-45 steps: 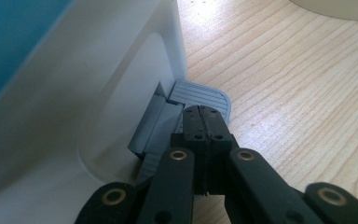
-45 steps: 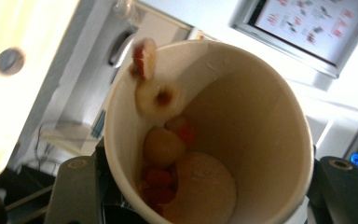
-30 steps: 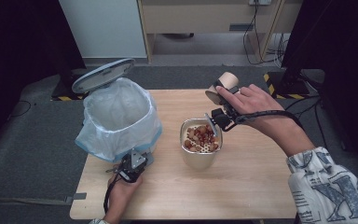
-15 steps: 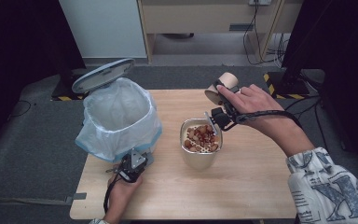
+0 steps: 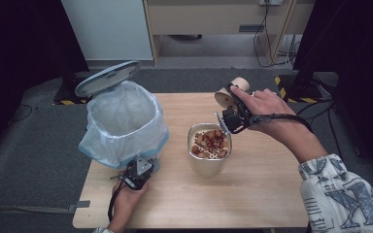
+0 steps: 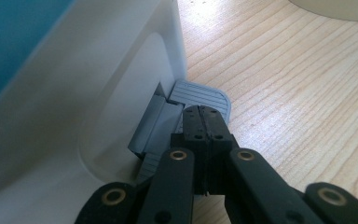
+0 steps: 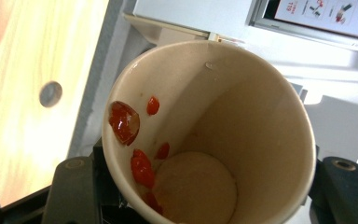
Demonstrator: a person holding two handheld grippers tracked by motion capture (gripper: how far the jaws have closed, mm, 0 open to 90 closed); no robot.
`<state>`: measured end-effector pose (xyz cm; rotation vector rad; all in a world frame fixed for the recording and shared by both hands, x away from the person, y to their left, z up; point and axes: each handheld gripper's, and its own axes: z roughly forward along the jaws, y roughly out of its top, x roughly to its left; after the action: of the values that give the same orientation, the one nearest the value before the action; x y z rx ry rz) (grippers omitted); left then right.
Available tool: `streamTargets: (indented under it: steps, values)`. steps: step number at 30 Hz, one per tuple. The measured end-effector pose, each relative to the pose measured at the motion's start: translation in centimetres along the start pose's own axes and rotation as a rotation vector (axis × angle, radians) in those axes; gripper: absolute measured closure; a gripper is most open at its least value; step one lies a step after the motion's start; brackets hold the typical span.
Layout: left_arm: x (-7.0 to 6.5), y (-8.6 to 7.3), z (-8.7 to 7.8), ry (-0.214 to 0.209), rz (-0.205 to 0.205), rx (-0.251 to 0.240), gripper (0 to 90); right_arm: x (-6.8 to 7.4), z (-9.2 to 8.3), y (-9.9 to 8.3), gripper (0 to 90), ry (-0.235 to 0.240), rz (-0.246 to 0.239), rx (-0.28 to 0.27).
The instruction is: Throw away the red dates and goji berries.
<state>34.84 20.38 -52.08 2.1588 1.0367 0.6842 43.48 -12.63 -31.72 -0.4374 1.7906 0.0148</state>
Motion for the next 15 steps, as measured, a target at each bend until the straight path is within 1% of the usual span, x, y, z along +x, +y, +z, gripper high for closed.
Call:
streamTargets:
  steps: [4,7,12,14,15]
  values:
    - [0.0,0.0,0.0,0.002,0.000,-0.001,89.3,-0.2,0.2,-0.5,35.4,0.014,0.056,-0.014]
    - [0.0,0.0,0.0,-0.001,-0.004,-0.003,89.3,-0.3,0.3,-0.8,35.5,0.032,0.108,-0.030]
    - [0.0,0.0,0.0,-0.001,-0.005,-0.003,89.3,-0.4,0.3,-1.3,35.5,0.073,0.232,-0.083]
    - [0.0,0.0,0.0,-0.002,-0.006,-0.004,89.3,-0.3,0.3,-1.5,35.5,0.101,0.291,-0.099]
    - [0.0,0.0,0.0,-0.002,-0.005,-0.003,89.3,-0.3,0.3,-1.7,35.4,0.113,0.311,-0.106]
